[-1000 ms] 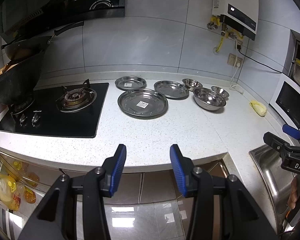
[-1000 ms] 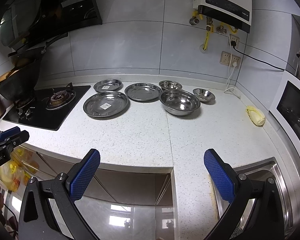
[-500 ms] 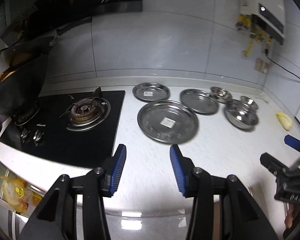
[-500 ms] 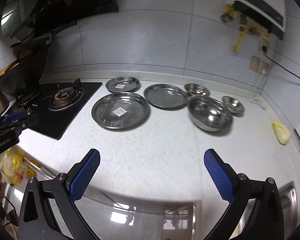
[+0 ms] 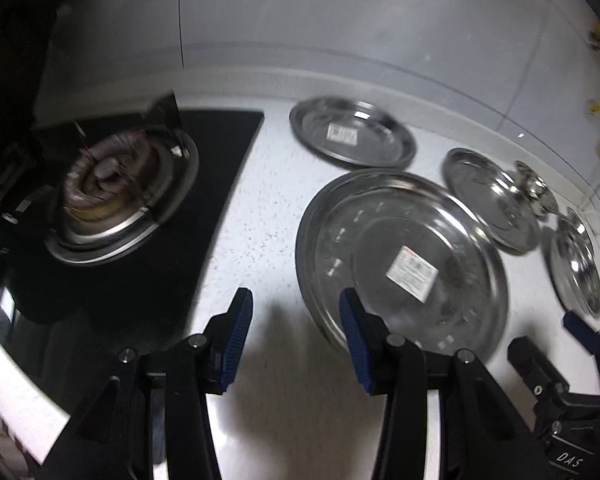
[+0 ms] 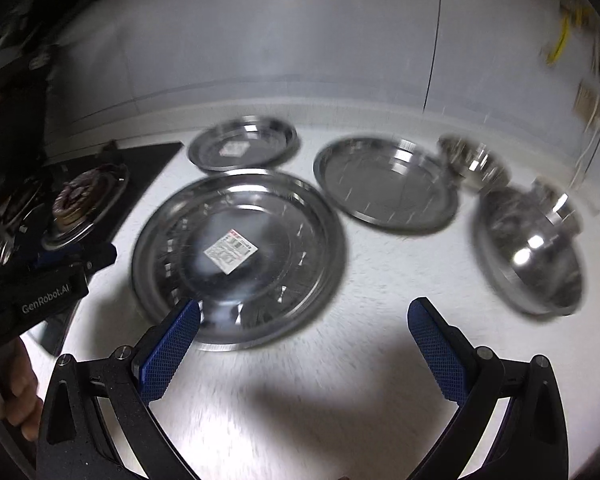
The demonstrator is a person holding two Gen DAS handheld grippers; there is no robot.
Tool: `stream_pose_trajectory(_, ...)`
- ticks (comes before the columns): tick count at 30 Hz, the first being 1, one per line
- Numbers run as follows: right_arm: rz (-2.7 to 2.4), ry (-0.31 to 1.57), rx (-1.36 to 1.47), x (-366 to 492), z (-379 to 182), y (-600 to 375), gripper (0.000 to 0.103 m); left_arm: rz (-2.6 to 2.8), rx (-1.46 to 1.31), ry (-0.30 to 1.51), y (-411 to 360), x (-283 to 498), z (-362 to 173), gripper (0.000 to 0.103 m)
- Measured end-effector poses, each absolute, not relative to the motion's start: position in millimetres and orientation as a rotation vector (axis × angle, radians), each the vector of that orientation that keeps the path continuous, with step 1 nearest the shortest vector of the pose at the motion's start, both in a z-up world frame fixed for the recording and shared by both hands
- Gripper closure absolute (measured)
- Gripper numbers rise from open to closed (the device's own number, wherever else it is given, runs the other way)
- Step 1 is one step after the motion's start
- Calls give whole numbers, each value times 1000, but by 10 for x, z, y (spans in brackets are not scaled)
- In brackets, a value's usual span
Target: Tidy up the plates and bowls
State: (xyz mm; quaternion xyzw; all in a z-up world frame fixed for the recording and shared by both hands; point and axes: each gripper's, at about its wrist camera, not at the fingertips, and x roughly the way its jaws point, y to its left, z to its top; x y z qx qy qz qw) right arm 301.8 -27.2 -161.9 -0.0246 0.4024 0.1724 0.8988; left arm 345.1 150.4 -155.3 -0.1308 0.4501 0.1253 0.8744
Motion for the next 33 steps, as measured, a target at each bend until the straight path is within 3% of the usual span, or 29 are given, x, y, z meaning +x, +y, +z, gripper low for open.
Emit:
stream_pose_trajectory(4,369,894,-29,3333,-1854,-198,1,258,-289,983,1553,3666,-1720,59)
stream_pose_trajectory(7,378,925,1,3466,-1923,-192,11,228,-300,1014,1543,3795,-1803,59)
stream_pose_trajectory(12,417,987,41,3649,-1992,-177,44,217,-363,1029,1604,3883,-1878,59)
stream_pose_trajectory(18,435,1006,63,3766,-2081,-249,69,162,-396,1040,1672,3943,-1875,61)
stream_pose_trajectory(19,438,1003,62,3774,-2093,-263,73,162,-403,1040,1681,3954,-1877,64)
stream_pose_trajectory(20,437,1001,61,3782,-2099,-278,80,168,-402,1044,1685,3969,-1885,76)
stream_pose_trajectory(21,434,1001,62,3792,-2106,-295,89,185,-389,1045,1690,3977,-1887,80)
stream_pose_trajectory(23,439,1004,74,3802,-2107,-334,89,192,-370,1050,1703,3971,-1899,93)
stream_pose_trajectory(33,474,943,60,3565,-1848,-531,90,176,-373,992,1574,3588,-1558,94)
